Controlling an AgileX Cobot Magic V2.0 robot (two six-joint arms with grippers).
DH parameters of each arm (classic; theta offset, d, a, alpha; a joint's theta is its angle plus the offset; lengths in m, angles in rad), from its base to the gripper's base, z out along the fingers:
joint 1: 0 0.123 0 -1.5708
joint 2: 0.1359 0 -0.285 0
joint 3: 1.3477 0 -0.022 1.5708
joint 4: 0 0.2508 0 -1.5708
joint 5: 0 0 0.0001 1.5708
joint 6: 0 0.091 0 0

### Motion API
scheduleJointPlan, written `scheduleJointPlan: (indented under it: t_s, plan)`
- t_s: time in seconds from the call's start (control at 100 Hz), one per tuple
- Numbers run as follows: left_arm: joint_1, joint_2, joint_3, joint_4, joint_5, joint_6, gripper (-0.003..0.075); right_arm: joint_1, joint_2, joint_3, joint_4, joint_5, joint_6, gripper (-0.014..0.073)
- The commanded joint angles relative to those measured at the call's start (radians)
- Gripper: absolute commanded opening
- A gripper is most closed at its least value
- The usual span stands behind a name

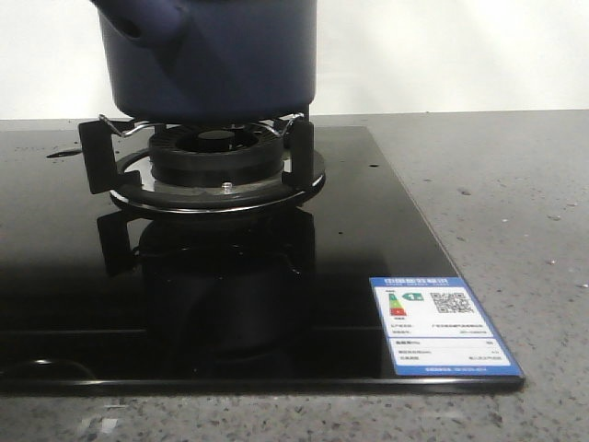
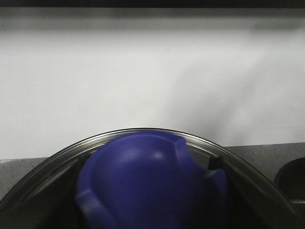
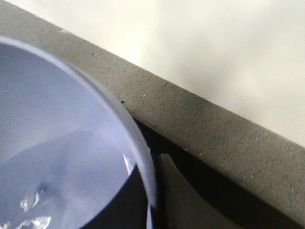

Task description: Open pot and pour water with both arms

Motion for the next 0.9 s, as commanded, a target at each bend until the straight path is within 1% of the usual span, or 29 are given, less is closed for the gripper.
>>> scheduleJointPlan:
  t_s: [0.0, 0.07, 0.21, 0.37, 0.75, 0.89]
  plan:
    - [0.002, -0.025, -0.039, -0.021, -0.092, -0.003, 0.0337, 0.018, -0.073, 0.027, -0.009, -0.197, -0.028, -0.0041]
    - [0.002, -0.025, -0.039, -0.021, -0.092, -0.003, 0.0336, 0.03, -0.089, 0.092, -0.018, -0.298, -0.051, -0.0041]
    - [0.002, -0.025, -0.039, -0.021, -0.092, -0.003, 0.0337, 0.035, -0.14, 0.242, -0.026, -0.509, -0.053, -0.0041]
    - [0.002, -0.025, -0.039, -0.021, -0.092, -0.003, 0.0337, 0.037, -0.188, 0.397, -0.035, -0.706, -0.084, -0.0041]
    - [0.002, -0.025, -0.039, -0.021, -0.092, -0.003, 0.0336, 0.044, -0.202, 0.57, -0.053, -1.071, -0.089, -0.0043]
    - [0.002, -0.025, -0.039, -0.021, -0.092, -0.003, 0.0336, 0.045, -0.202, 0.622, -0.065, -1.179, -0.087, -0.0043]
